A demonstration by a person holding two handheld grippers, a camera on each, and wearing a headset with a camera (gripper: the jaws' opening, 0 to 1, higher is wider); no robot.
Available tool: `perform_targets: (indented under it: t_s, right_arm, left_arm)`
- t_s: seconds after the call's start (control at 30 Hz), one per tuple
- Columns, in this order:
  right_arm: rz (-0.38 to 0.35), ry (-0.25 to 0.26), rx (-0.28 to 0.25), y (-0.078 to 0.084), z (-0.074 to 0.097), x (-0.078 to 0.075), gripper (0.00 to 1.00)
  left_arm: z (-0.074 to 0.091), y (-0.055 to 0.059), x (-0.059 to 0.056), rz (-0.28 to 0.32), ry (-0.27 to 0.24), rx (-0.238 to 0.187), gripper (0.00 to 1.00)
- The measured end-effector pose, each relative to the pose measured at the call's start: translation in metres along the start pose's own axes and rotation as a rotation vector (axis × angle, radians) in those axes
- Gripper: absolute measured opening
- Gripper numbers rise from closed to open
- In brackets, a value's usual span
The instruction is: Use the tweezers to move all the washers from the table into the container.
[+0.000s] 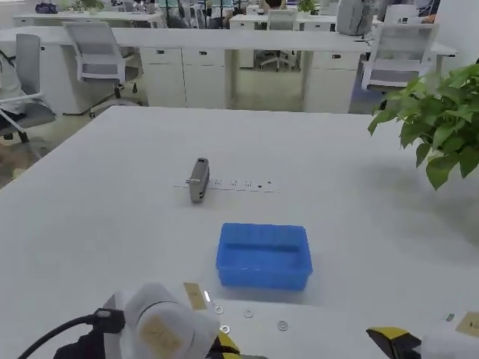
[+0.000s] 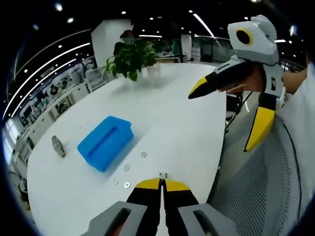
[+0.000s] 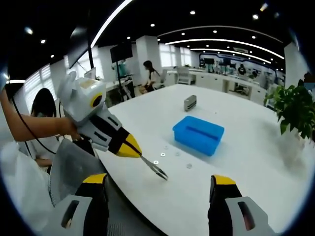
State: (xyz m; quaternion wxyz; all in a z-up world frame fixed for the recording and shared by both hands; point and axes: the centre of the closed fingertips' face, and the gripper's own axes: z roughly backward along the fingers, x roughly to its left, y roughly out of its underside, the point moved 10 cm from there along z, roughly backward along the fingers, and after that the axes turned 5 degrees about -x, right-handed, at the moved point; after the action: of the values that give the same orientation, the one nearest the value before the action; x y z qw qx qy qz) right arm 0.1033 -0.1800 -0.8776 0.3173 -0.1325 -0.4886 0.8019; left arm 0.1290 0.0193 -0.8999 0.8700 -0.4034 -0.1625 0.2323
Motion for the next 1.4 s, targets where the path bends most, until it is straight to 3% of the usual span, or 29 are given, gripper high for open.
perform_targets:
  t_s: [0.1,0.2,0.23,0.37,0.5,0.63,0.73,0.93,1.1,1.23,1.3,1.4]
  right_arm:
    - [0.025,-0.044,-0.003,0.000,-0.004,0.004,0.79]
    - [0.091,-0.122,0.025,0.000,-0.012,0.010,0.74]
    - [0.115,-0.170,0.040,-0.002,-0.015,0.013,0.70]
    - [0.167,-0.317,0.049,-0.012,-0.028,0.024,0.54]
    - [0.190,-0.394,0.039,-0.024,-0.038,0.029,0.43]
    - [0.194,-0.528,0.031,-0.036,-0.044,0.038,0.25]
    - [0.228,-0.538,0.031,-0.044,-0.046,0.040,0.17]
    - [0.336,-0.544,0.047,-0.049,-0.050,0.041,0.05]
    - [0.349,-0.542,0.054,-0.052,-0.055,0.038,0.05]
    - [0.322,-0.520,0.070,-0.051,-0.062,0.032,0.05]
    - [0.316,-0.516,0.072,-0.050,-0.065,0.031,0.04]
    - [0.329,-0.489,0.080,-0.047,-0.071,0.031,0.04]
  left_arm:
    - [0.013,-0.006,-0.006,0.000,-0.003,-0.012,0.00]
    - [0.028,-0.014,-0.011,-0.013,-0.006,-0.012,0.00]
    - [0.033,-0.016,-0.013,-0.014,-0.003,-0.017,0.00]
    - [0.052,-0.030,-0.018,-0.027,0.042,-0.040,0.00]
    - [0.067,-0.042,-0.021,-0.058,0.117,-0.028,0.00]
    - [0.078,-0.052,-0.020,-0.097,0.157,-0.041,0.00]
    - [0.084,-0.059,-0.021,-0.112,0.195,-0.053,0.00]
    - [0.085,-0.068,-0.018,-0.131,0.208,-0.085,0.00]
    - [0.080,-0.071,-0.014,-0.143,0.215,-0.094,0.00]
    - [0.076,-0.068,-0.010,-0.144,0.197,-0.094,0.00]
    - [0.072,-0.063,-0.008,-0.123,0.162,-0.121,0.00]
    - [0.069,-0.054,-0.006,-0.039,0.118,-0.156,0.00]
